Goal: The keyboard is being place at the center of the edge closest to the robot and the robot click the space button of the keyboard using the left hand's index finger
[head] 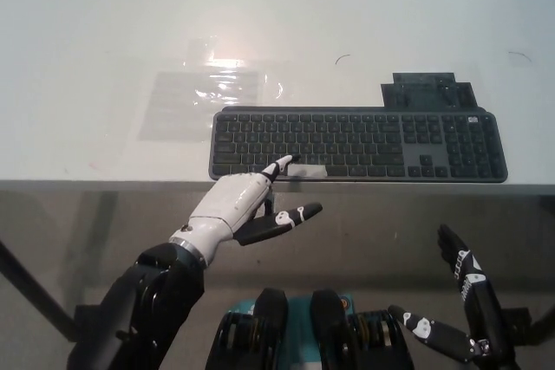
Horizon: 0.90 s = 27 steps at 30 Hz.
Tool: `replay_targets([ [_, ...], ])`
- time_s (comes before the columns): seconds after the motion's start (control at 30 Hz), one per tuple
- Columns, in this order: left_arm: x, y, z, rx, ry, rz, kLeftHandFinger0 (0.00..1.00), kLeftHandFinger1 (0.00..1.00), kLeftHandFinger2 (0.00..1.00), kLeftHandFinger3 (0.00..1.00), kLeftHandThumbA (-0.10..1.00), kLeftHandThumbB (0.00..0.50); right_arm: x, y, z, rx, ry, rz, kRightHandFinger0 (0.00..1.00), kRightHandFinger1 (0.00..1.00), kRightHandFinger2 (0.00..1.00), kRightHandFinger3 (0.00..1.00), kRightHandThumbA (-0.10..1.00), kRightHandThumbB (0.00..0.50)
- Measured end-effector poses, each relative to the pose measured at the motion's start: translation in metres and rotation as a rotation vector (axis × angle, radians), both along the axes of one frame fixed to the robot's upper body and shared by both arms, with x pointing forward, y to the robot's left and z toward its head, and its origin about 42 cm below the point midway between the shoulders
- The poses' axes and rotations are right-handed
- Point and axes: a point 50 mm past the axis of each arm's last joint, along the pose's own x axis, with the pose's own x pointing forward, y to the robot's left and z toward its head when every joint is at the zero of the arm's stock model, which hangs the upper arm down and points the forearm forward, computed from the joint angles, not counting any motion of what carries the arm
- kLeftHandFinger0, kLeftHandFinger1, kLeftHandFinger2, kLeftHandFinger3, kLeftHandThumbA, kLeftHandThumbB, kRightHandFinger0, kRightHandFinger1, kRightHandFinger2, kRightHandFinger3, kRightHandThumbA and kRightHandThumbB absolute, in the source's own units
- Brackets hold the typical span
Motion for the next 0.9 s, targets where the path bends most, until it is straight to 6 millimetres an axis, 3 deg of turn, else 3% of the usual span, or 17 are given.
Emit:
replay_targets([
  [0.37,0.006,-0.001,-0.007,0.027,0.027,0.001,0.0,0.15,0.28,1.0,1.0,0.352,0.0,0.001,0.0,-0.018,-0.002,0.007,1.0,1.0,1.0,1.0,1.0,0.355],
  [0.63,0.006,-0.002,-0.013,0.048,0.039,0.0,0.0,0.19,0.33,1.0,1.0,0.382,0.001,0.001,0.001,-0.027,-0.004,0.008,1.0,1.0,1.0,1.0,1.0,0.366],
  [0.9,0.009,-0.002,-0.021,0.071,0.068,0.005,0.03,0.25,0.33,1.0,1.0,0.355,0.001,0.001,0.001,-0.031,-0.005,0.009,1.0,1.0,1.0,1.0,1.0,0.372],
])
